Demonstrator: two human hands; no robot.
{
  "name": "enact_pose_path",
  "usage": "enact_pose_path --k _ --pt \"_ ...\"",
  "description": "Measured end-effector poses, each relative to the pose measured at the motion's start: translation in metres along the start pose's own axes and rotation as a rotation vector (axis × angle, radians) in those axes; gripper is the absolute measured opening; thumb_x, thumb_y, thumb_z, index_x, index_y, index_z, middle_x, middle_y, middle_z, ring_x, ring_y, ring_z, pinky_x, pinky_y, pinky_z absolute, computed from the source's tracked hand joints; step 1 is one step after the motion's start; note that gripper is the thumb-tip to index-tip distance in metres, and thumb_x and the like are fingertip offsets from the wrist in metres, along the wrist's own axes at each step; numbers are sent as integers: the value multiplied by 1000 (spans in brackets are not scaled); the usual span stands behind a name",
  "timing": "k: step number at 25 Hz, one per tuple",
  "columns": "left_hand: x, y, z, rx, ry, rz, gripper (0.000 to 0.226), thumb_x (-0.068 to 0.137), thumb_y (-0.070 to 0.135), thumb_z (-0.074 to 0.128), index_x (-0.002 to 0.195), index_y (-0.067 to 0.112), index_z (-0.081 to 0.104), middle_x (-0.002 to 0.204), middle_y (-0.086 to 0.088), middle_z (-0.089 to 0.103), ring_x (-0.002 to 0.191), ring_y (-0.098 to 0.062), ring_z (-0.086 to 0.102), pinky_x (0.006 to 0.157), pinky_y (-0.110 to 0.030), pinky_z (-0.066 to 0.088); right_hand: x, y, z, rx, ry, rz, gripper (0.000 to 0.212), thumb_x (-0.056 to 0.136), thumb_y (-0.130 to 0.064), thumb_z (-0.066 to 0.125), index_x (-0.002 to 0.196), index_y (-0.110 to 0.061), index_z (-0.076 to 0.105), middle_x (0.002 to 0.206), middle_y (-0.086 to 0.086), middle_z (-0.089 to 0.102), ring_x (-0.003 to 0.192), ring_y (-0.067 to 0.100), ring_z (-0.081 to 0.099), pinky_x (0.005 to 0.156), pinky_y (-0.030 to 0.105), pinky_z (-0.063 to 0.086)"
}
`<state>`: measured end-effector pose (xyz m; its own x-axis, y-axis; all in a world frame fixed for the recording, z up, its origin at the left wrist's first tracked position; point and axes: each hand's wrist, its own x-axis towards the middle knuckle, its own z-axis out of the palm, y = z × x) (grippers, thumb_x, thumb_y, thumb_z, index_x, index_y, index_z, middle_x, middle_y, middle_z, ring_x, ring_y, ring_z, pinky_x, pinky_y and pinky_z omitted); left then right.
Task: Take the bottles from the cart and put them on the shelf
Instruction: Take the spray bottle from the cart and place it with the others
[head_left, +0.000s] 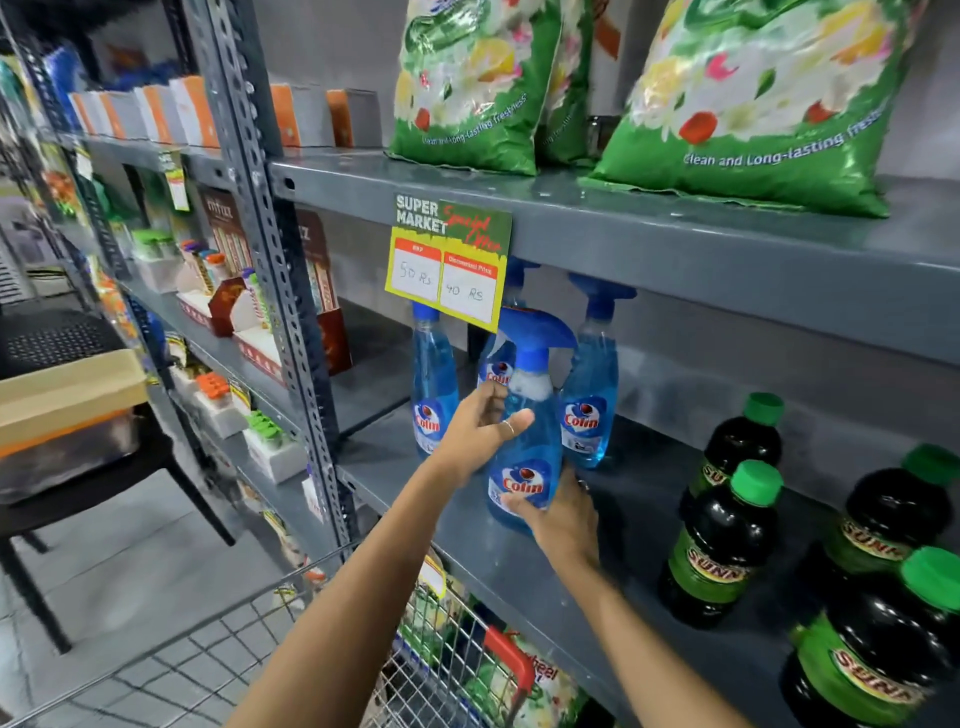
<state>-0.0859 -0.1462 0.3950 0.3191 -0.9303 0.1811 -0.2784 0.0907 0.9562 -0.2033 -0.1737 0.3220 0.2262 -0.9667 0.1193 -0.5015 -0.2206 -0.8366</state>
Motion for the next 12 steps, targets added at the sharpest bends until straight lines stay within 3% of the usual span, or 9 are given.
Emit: enact_pose_path --k 3,5,7,8,10,12 --pt "1 -20 -4 -121 22 0 30 84 11 62 112 5 54 104 -4 60 96 -8 58 76 -11 51 -3 8 8 74 29 -9 61 62 -26 81 113 -11 51 113 11 64 105 30 57 82 34 46" --pt "-8 -38 -3 -187 247 -20 8 83 11 63 90 10 60 86 1 63 77 3 60 68 -9 48 -11 21 19 176 66 8 51 60 -22 81 102 -16 52 103 9 64 98 27 59 79 36 50" --pt "-15 -59 -5 -109 578 -84 19 82 17 64 69 14 50 68 2 52 65 -9 52 58 -13 39 -18 31 27 209 99 59 42 63 -18 77 96 -18 51 98 10 63 95 29 60 78 41 52" --pt "-15 -68 -8 -79 662 -112 20 80 16 66 72 13 48 69 1 50 70 -15 50 57 -16 36 -17 35 30 200 111 75 41 66 -17 75 99 -15 51 99 11 63 96 31 60 80 42 52" --pt "-8 -85 -16 -38 656 -189 31 74 9 71 96 8 50 89 -2 51 88 -20 49 66 -18 35 -13 41 33 173 115 87 39 71 -13 72 105 -8 53 102 14 64 98 33 59 83 41 50" --pt "6 -102 -27 -7 502 -232 72 65 7 78 125 6 39 117 -5 48 107 -19 49 91 -26 41 -11 42 34 146 109 65 29 74 -13 71 98 -7 56 95 14 66 93 33 60 78 38 48"
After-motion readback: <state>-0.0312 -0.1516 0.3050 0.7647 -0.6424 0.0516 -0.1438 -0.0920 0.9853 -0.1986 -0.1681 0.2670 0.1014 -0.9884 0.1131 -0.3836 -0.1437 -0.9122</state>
